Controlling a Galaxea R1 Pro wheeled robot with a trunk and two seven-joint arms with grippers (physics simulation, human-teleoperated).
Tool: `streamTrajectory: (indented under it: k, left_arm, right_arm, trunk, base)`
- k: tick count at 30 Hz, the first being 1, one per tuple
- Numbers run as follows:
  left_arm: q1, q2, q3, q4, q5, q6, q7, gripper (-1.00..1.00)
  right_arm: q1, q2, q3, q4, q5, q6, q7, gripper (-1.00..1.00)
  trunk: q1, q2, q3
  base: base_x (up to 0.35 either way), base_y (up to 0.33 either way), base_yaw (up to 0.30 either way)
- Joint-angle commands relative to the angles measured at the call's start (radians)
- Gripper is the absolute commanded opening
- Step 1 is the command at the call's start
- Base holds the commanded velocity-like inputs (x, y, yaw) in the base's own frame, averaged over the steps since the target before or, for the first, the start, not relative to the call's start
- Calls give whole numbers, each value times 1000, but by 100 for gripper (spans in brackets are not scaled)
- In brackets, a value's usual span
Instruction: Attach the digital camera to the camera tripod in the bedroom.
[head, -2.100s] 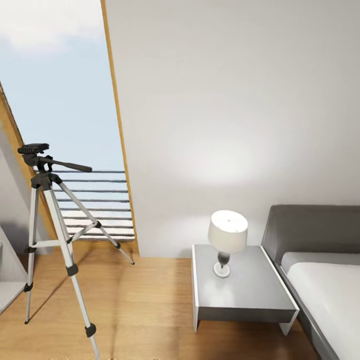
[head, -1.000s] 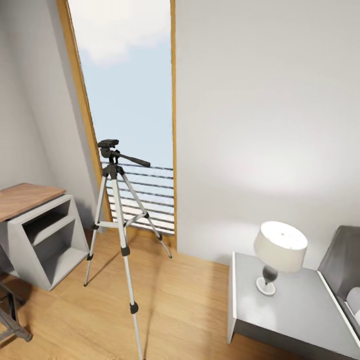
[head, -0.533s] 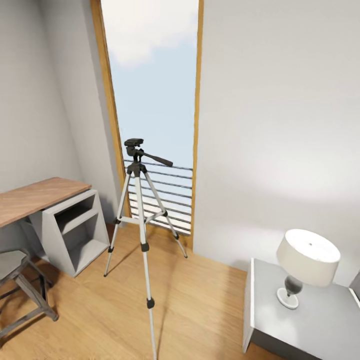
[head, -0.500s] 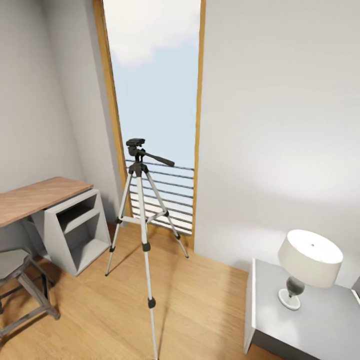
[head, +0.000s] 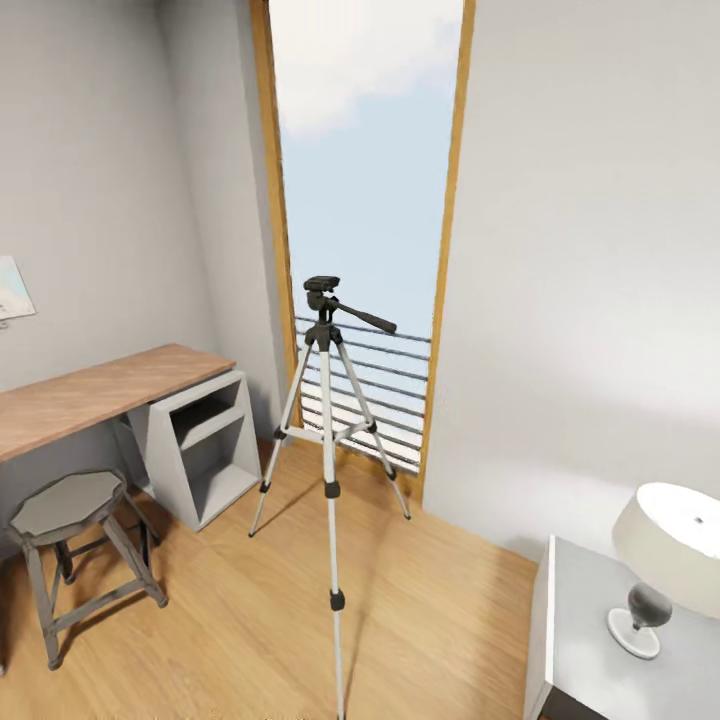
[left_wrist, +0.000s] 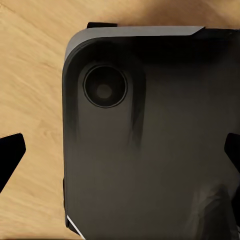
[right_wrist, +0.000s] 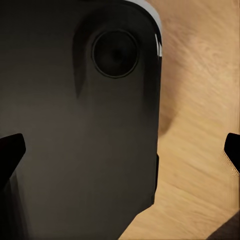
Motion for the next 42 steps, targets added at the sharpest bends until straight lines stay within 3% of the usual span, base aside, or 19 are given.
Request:
streamTrajectory:
  k: [1,42]
  left_arm:
    - [0,0,0,-1,4,-2,0,100]
    - [0,1,0,-2,4,-2,0,100]
  right_arm:
    - [0,0,0,0,-1,-3,0,100]
    - [0,1,1,0,0,-4,0,100]
  trunk:
    - [0,0,-1]
    - [0,0,-1]
  base:
    - [0,0,273]
    - [0,0,273]
